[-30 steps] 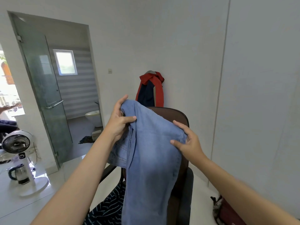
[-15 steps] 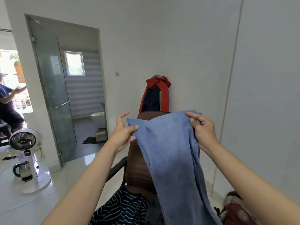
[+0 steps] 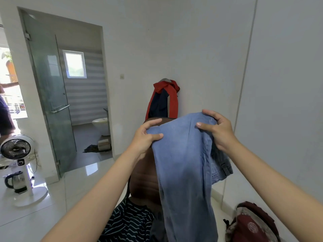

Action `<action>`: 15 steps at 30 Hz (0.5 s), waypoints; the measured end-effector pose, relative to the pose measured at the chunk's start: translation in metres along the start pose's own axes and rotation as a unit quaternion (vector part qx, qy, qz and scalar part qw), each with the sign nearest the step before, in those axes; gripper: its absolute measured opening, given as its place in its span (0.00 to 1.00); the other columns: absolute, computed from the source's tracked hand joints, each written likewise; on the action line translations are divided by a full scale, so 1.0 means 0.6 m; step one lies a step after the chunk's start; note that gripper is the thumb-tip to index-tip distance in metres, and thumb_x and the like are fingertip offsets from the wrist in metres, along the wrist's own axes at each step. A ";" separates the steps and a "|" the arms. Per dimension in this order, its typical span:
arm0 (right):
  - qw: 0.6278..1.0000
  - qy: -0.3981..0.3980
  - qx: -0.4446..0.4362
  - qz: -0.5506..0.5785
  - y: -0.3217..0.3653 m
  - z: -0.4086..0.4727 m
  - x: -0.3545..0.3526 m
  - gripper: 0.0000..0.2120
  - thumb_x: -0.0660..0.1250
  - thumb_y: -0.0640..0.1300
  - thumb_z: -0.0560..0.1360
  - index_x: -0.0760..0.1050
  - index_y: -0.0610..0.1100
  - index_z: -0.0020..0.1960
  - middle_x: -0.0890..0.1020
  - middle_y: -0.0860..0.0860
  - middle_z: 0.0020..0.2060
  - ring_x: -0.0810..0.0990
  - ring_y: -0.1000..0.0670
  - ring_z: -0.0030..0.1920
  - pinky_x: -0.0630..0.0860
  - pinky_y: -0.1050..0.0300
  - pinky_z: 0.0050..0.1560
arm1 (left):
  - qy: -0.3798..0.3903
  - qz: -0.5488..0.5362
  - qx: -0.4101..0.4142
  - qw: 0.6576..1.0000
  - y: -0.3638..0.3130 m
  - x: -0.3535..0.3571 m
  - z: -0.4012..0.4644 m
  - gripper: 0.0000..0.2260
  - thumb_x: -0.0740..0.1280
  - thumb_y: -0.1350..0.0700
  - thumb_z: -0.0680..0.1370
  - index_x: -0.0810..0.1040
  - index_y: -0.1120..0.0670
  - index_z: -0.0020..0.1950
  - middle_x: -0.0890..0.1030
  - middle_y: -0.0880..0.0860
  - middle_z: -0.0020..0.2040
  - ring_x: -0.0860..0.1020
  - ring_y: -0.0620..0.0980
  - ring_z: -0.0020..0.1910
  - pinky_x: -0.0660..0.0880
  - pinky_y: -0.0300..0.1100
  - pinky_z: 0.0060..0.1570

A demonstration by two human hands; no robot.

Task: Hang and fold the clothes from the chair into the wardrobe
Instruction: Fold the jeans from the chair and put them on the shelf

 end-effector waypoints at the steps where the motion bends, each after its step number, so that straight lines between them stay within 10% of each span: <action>1: 1.000 0.013 -0.005 -0.022 0.008 0.002 -0.004 0.22 0.77 0.30 0.62 0.80 0.47 0.52 0.80 0.49 0.54 0.80 0.51 0.54 0.79 0.57 0.55 | -0.012 -0.008 0.002 1.000 -0.010 -0.002 0.001 0.20 0.70 0.71 0.70 0.81 0.50 0.54 0.79 0.54 0.57 0.77 0.55 0.58 0.76 0.46 0.58; 9: 0.960 0.103 0.029 -0.260 0.022 0.011 -0.044 0.12 0.72 0.32 0.71 0.72 0.45 0.43 0.72 0.41 0.31 0.72 0.43 0.33 0.76 0.42 0.37 | -0.055 0.002 0.052 0.997 -0.066 0.004 0.022 0.15 0.68 0.69 0.73 0.82 0.49 0.49 0.80 0.57 0.58 0.79 0.55 0.57 0.76 0.47 0.59; 15: 0.984 -0.059 0.141 0.088 -0.016 -0.017 -0.043 0.13 0.72 0.31 0.71 0.72 0.44 0.47 0.80 0.45 0.39 0.81 0.52 0.32 0.78 0.60 0.29 | -0.140 0.028 0.079 0.987 -0.096 -0.011 0.024 0.10 0.72 0.64 0.71 0.81 0.50 0.47 0.81 0.55 0.53 0.80 0.52 0.53 0.78 0.45 0.55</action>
Point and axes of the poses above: each hand's wrist, its own z-axis towards the middle knuckle, its own x-axis out of the palm, y = z × x, the point moved 8 cm from there along z, towards the middle knuckle
